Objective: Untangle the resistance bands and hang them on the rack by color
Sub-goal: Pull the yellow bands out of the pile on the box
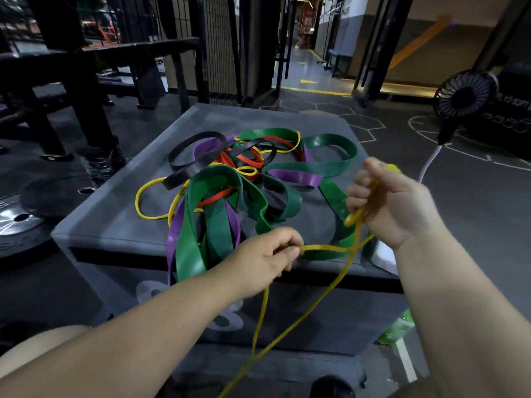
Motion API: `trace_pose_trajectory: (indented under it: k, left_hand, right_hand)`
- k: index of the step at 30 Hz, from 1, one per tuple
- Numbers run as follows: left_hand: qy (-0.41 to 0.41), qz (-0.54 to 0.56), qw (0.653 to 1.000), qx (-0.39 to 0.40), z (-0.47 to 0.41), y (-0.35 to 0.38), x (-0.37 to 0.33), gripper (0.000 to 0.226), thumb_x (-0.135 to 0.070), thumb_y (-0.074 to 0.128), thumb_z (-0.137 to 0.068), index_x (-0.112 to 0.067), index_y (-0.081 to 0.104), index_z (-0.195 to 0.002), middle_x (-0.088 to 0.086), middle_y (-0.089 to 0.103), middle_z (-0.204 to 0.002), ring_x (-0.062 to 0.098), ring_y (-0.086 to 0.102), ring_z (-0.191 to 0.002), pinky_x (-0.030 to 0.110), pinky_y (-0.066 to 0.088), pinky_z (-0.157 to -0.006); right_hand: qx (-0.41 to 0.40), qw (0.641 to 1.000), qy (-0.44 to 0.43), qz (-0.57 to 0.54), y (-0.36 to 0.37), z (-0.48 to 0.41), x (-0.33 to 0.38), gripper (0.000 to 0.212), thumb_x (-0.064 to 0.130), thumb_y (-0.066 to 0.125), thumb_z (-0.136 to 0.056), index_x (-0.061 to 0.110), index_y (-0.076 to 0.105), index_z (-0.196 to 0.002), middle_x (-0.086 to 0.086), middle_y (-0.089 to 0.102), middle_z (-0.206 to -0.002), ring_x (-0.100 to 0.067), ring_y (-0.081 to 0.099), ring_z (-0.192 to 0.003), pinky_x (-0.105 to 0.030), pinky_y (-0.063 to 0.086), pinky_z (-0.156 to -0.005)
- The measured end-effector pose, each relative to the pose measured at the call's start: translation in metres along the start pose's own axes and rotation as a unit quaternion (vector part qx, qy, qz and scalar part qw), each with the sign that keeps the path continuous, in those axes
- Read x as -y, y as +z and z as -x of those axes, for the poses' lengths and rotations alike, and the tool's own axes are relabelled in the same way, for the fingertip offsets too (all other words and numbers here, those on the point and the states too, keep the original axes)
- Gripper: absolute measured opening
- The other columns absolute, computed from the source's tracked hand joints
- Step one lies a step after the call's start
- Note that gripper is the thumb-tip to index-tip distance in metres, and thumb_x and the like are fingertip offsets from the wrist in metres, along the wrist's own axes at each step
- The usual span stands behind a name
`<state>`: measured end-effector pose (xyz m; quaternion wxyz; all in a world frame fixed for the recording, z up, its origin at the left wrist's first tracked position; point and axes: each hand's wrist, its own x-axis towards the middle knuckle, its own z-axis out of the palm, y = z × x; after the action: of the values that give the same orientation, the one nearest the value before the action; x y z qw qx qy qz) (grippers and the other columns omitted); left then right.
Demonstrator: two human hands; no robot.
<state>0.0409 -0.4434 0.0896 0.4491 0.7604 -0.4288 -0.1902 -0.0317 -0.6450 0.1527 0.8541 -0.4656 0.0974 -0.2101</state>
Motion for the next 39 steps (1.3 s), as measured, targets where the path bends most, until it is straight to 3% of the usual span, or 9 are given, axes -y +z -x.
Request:
trace_pose_trajectory:
  k: [7,11,13,16,20,25,29,34,39]
  left_hand:
    - [0.078,0.004,0.995,-0.064,0.002,-0.007,-0.006,0.018,-0.021,0.06,-0.093,-0.038,0.058,-0.087,-0.022,0.062,-0.069,-0.005,0.058,-0.066,0.014,0.044,-0.065]
    - [0.065,0.061,0.989,-0.122,-0.001,-0.01,-0.001,0.016,-0.022,0.068,-0.087,-0.029,0.053,-0.088,-0.006,0.066,-0.071,0.015,0.067,-0.075,0.042,0.055,-0.078]
    - [0.059,0.057,0.988,-0.127,-0.002,-0.014,-0.002,0.02,-0.019,0.07,-0.086,-0.024,0.051,-0.091,0.003,0.067,-0.077,0.023,0.067,-0.076,0.042,0.055,-0.073]
    - [0.014,0.121,0.991,-0.053,-0.001,-0.019,-0.004,0.021,-0.008,0.068,-0.087,-0.015,0.049,-0.095,0.008,0.06,-0.081,0.02,0.061,-0.072,0.032,0.055,-0.063]
    - [-0.027,0.119,0.992,0.023,0.002,-0.02,0.007,0.012,-0.006,0.062,-0.091,-0.014,0.054,-0.088,-0.005,0.062,-0.073,0.007,0.062,-0.069,0.025,0.054,-0.075]
    - [-0.004,0.25,0.967,-0.051,0.001,-0.02,0.0,0.017,-0.005,0.05,-0.096,-0.013,0.061,-0.084,-0.007,0.056,-0.063,0.006,0.051,-0.054,0.024,0.05,-0.053]
    - [0.089,0.158,0.975,-0.132,-0.002,-0.026,-0.006,0.019,-0.02,0.052,-0.096,-0.025,0.07,-0.094,0.004,0.05,-0.077,0.006,0.053,-0.056,0.019,0.047,-0.054]
    - [0.127,0.009,0.978,-0.166,-0.004,-0.025,-0.004,0.024,-0.035,0.051,-0.091,-0.033,0.069,-0.108,0.001,0.057,-0.091,0.001,0.057,-0.085,0.012,0.043,-0.075]
    - [0.108,0.037,0.985,-0.128,-0.003,-0.026,-0.006,0.023,-0.039,0.054,-0.089,-0.035,0.07,-0.105,0.0,0.06,-0.1,0.006,0.059,-0.097,0.019,0.045,-0.087]
  right_hand:
    - [0.047,0.97,0.152,0.184,0.034,0.018,-0.038,0.02,0.02,0.041,-0.103,0.013,0.047,-0.085,-0.004,0.042,-0.059,-0.019,0.052,-0.05,-0.03,0.05,-0.046]
    - [0.073,0.935,0.178,0.297,0.038,0.024,-0.05,0.023,0.029,0.047,-0.101,0.007,0.052,-0.096,-0.008,0.057,-0.063,-0.02,0.057,-0.052,-0.028,0.046,-0.044]
    - [0.104,0.923,0.186,0.32,0.039,0.025,-0.054,0.025,0.031,0.046,-0.101,0.009,0.052,-0.094,-0.007,0.051,-0.06,-0.017,0.045,-0.045,-0.024,0.032,-0.043]
    - [0.107,0.936,0.177,0.283,0.04,0.025,-0.049,0.025,0.028,0.043,-0.102,0.013,0.047,-0.082,-0.001,0.04,-0.052,-0.009,0.026,-0.037,-0.016,0.018,-0.039]
    - [0.09,0.97,0.145,0.174,0.036,0.022,-0.025,0.024,0.033,0.045,-0.095,0.018,0.042,-0.076,0.005,0.031,-0.05,-0.003,0.022,-0.034,-0.013,0.013,-0.035]
    - [0.116,0.96,0.183,0.18,0.025,0.022,-0.017,0.042,0.059,0.049,-0.078,0.018,0.046,-0.078,0.003,0.03,-0.05,-0.007,0.023,-0.033,-0.012,0.02,-0.035]
    - [0.261,0.902,0.278,0.203,0.022,0.026,-0.035,0.075,0.085,0.064,-0.053,0.016,0.057,-0.079,-0.006,0.042,-0.052,-0.013,0.033,-0.032,-0.016,0.031,-0.035]
    - [0.388,0.86,0.307,0.124,0.022,0.026,-0.049,0.064,0.074,0.067,-0.067,0.013,0.057,-0.083,-0.005,0.053,-0.053,-0.014,0.05,-0.035,-0.021,0.044,-0.04]
    - [0.4,0.855,0.32,0.078,0.021,0.023,-0.057,0.035,0.052,0.073,-0.079,0.018,0.063,-0.082,0.001,0.056,-0.053,-0.005,0.049,-0.034,-0.017,0.045,-0.039]
